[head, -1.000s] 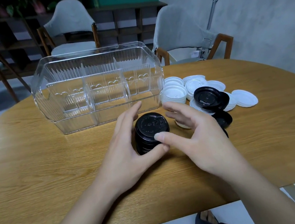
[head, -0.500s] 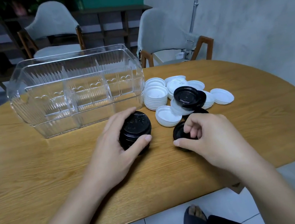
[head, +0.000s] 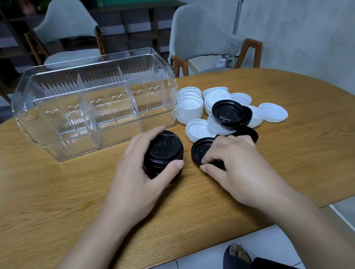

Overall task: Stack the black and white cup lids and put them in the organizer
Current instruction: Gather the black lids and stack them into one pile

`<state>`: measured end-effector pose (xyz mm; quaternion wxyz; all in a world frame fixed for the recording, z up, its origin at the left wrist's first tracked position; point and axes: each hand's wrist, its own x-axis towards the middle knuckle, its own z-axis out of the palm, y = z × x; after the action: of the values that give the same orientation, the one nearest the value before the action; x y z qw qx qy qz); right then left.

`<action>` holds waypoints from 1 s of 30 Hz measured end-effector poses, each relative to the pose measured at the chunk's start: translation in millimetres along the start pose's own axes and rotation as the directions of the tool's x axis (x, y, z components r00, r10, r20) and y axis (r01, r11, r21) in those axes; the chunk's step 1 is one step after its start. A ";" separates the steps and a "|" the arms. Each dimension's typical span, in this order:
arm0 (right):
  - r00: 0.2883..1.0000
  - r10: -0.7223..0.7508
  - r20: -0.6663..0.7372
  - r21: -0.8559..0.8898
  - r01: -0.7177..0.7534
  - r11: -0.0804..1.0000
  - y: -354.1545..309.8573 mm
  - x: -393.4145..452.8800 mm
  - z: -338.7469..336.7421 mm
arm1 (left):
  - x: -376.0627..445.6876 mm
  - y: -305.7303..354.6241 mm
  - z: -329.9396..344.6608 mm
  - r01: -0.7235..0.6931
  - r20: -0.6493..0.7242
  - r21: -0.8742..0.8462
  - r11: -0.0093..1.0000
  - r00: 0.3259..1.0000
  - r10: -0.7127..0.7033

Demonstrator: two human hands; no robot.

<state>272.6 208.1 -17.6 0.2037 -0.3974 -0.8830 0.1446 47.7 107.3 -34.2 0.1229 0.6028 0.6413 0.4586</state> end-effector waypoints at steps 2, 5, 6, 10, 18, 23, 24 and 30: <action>0.999 -0.034 -0.031 -0.047 0.032 0.998 -3.8 3.9 3.4 | -3.0 -0.7 -1.8 0.000 -0.004 -0.003 1.000 1.000 0.000; 0.996 -0.055 -0.065 -0.072 0.050 0.996 -8.9 8.2 8.1 | -6.4 -2.4 -5.4 -0.003 -0.009 0.001 1.000 1.000 0.003; 0.996 -0.058 -0.066 -0.075 0.053 0.996 -10.2 8.5 9.2 | -7.1 -2.6 -6.6 -0.006 -0.010 0.005 1.000 1.000 0.006; 0.997 -0.052 -0.064 -0.042 0.049 0.998 -13.0 7.5 11.1 | -9.0 -3.7 -9.5 -0.004 -0.013 0.004 1.000 1.000 0.004; 0.996 -0.073 -0.059 0.001 0.073 0.997 -14.5 5.4 11.7 | -9.0 -4.7 -9.4 -0.009 -0.012 -0.002 1.000 1.000 0.009; 0.983 -0.088 -0.163 0.018 0.092 0.996 -16.6 4.9 12.0 | -9.6 -4.2 -8.8 -0.008 -0.013 -0.006 1.000 1.000 0.008; 0.980 -0.084 -0.181 0.026 0.090 0.996 -16.8 5.7 12.2 | -9.5 -4.1 -8.7 -0.009 -0.013 -0.005 1.000 1.000 0.009; 0.989 -0.058 -0.137 0.063 0.067 0.996 -14.8 7.8 16.3 | -9.7 -4.4 -8.2 -0.008 -0.015 -0.004 1.000 1.000 0.008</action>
<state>250.7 203.0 -23.8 0.2809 -0.3713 -0.8737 0.1408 41.3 95.7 -36.8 0.1174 0.6015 0.6388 0.4651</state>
